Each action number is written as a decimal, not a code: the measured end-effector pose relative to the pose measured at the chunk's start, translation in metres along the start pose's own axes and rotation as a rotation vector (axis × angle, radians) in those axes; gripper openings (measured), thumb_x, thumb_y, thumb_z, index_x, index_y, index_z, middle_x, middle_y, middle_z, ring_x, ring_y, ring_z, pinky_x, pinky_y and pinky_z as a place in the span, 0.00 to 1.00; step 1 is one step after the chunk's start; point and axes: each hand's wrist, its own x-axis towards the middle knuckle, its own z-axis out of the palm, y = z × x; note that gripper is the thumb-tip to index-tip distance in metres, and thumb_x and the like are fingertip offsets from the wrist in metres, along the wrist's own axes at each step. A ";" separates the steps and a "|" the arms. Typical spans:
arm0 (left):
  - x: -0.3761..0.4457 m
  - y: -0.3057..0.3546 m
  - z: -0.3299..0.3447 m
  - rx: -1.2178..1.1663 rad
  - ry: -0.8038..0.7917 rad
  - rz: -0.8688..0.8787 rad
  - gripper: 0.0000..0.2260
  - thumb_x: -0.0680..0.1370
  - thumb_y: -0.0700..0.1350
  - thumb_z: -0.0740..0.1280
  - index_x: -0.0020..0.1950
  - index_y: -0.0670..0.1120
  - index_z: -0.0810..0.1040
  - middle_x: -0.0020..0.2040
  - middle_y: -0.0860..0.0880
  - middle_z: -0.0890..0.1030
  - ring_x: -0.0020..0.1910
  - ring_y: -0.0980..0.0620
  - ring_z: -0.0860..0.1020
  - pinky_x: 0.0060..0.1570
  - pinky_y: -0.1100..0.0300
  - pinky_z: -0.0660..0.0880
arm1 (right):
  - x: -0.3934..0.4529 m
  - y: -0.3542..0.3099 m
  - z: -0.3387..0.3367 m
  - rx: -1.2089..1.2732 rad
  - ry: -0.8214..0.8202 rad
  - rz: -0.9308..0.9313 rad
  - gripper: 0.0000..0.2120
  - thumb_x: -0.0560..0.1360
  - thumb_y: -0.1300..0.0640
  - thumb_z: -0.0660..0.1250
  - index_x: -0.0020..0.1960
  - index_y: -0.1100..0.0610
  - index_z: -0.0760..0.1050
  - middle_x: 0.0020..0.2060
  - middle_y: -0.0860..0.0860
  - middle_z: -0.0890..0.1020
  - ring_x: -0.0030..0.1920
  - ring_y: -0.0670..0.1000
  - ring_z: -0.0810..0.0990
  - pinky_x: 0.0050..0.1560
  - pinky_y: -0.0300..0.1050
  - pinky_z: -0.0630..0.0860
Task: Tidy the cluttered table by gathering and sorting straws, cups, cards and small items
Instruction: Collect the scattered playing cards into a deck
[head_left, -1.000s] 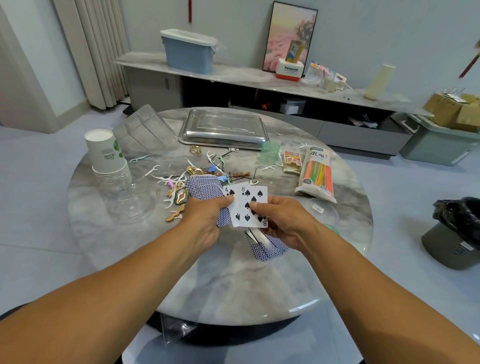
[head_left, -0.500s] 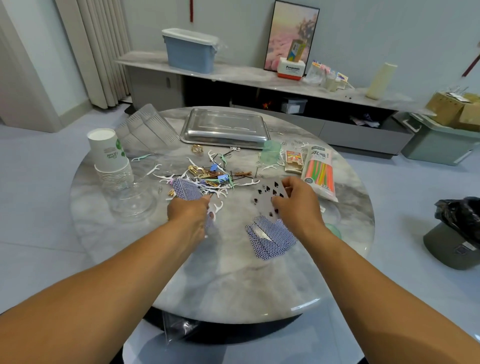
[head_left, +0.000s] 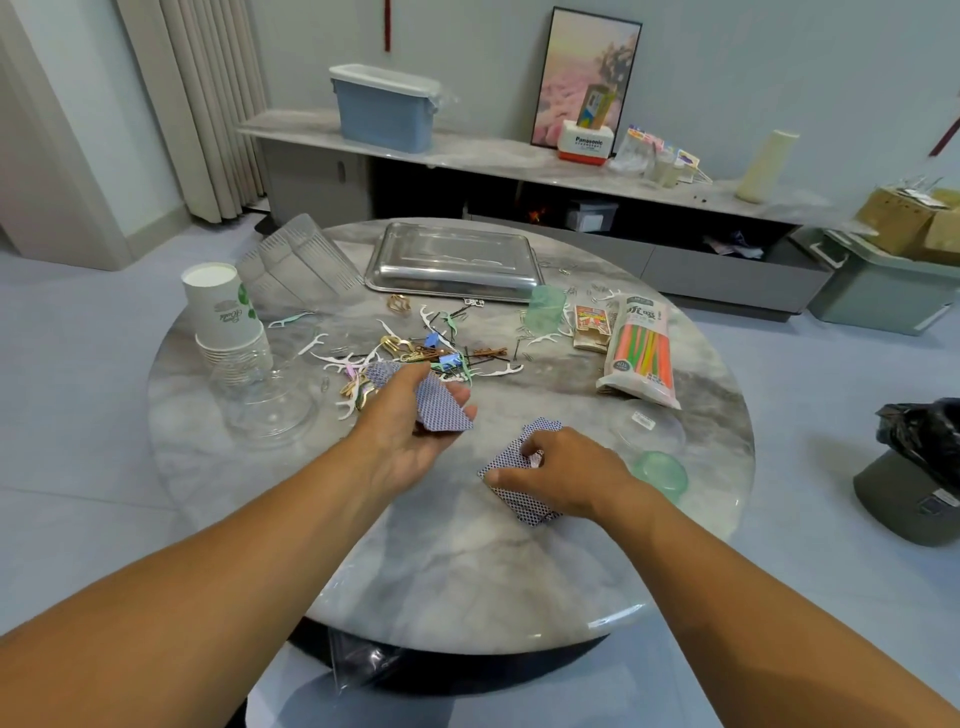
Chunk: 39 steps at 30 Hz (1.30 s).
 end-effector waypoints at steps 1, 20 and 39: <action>-0.001 0.000 0.001 -0.005 -0.031 -0.010 0.13 0.84 0.41 0.61 0.66 0.36 0.71 0.57 0.34 0.80 0.58 0.40 0.81 0.49 0.45 0.80 | 0.000 0.000 -0.002 -0.006 -0.017 0.000 0.36 0.65 0.20 0.61 0.59 0.45 0.78 0.59 0.48 0.79 0.58 0.53 0.79 0.52 0.49 0.73; -0.008 -0.017 0.007 0.183 -0.143 0.053 0.11 0.80 0.33 0.65 0.62 0.33 0.77 0.56 0.35 0.84 0.54 0.38 0.84 0.50 0.44 0.83 | -0.003 -0.015 -0.028 1.286 -0.144 0.048 0.12 0.73 0.55 0.77 0.53 0.59 0.81 0.38 0.51 0.86 0.31 0.45 0.79 0.30 0.36 0.75; 0.002 -0.011 0.002 0.242 0.139 0.079 0.22 0.72 0.28 0.74 0.65 0.36 0.75 0.55 0.37 0.84 0.44 0.38 0.85 0.38 0.43 0.83 | -0.005 -0.002 -0.031 0.939 0.179 0.130 0.20 0.78 0.37 0.67 0.57 0.53 0.81 0.55 0.52 0.85 0.51 0.53 0.83 0.49 0.50 0.79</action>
